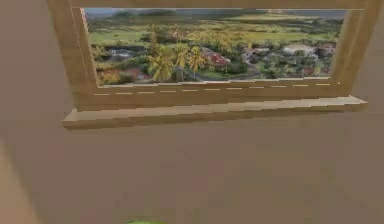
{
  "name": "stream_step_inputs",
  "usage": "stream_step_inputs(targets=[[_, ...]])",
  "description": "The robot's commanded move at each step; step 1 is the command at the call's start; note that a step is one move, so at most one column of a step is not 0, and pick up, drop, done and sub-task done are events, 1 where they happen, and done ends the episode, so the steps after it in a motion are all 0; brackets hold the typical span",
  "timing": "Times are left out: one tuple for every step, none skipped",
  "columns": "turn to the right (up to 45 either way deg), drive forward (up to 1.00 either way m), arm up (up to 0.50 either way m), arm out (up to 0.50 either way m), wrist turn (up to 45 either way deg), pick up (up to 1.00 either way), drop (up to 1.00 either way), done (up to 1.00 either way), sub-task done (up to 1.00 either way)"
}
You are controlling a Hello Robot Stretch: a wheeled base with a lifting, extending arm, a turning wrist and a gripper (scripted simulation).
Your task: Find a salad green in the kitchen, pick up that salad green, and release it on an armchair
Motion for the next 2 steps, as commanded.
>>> stream_step_inputs(targets=[[-45.0,0.00,0.00,0.00,0.0,0.00,0.00,0.00,0.00],[-12.0,0.00,0.00,0.00,0.0,0.00,0.00,0.00,0.00]])
